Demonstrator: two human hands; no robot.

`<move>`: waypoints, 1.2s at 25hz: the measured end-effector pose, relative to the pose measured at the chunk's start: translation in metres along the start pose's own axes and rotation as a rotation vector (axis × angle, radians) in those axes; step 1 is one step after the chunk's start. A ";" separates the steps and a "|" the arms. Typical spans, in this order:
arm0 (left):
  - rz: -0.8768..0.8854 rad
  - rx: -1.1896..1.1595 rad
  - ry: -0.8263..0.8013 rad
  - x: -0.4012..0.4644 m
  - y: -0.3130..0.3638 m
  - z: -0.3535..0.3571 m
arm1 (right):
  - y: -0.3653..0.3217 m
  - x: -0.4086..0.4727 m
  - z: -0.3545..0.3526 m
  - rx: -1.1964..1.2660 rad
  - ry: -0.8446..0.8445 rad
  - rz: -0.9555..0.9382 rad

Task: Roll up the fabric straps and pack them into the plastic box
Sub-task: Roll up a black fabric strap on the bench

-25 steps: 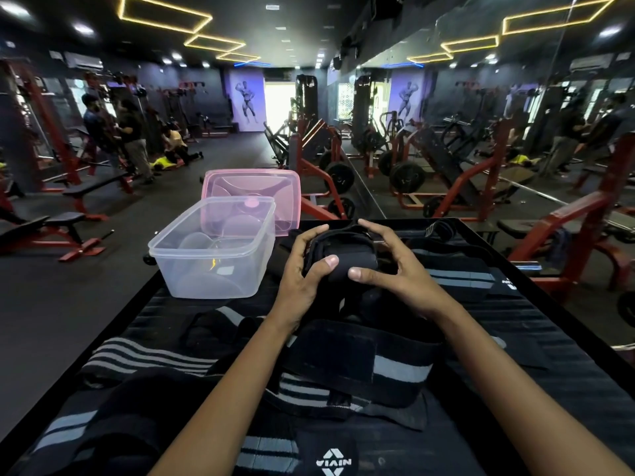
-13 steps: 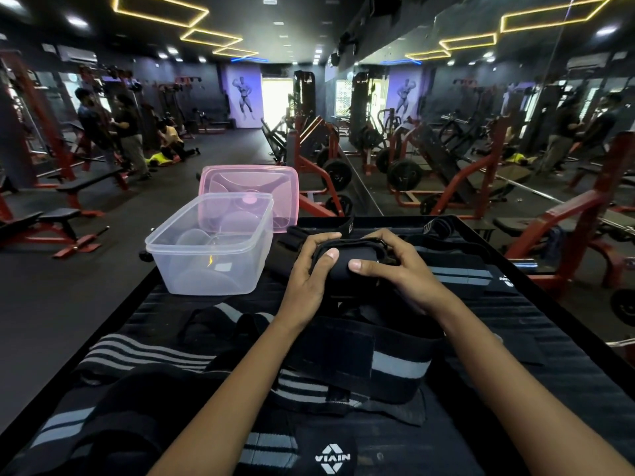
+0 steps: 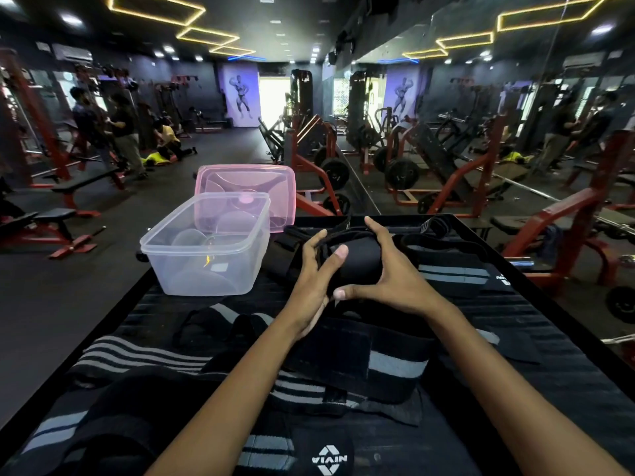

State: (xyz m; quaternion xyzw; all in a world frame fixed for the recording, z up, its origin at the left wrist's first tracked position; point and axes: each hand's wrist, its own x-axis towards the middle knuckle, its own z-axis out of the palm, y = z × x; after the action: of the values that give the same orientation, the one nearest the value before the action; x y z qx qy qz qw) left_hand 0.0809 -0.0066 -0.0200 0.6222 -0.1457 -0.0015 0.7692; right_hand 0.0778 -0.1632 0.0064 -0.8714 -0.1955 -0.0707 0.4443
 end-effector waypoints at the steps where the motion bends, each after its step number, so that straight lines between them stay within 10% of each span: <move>1: -0.005 -0.016 -0.003 0.000 0.000 0.003 | -0.002 -0.001 0.002 -0.015 0.043 -0.004; 7: -0.027 0.130 -0.091 0.000 0.001 0.005 | -0.001 -0.003 -0.006 -0.080 0.190 -0.025; 17: 0.178 1.099 -0.453 -0.018 -0.020 0.023 | 0.050 -0.068 -0.099 -0.172 0.556 0.430; 30: 0.186 1.116 -0.456 -0.021 -0.018 0.019 | 0.088 -0.090 -0.109 -0.271 0.436 0.632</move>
State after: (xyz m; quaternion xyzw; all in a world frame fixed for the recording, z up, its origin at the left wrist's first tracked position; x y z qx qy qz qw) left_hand 0.0594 -0.0253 -0.0388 0.9001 -0.3392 0.0089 0.2733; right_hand 0.0369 -0.3220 -0.0206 -0.9038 0.1917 -0.1388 0.3564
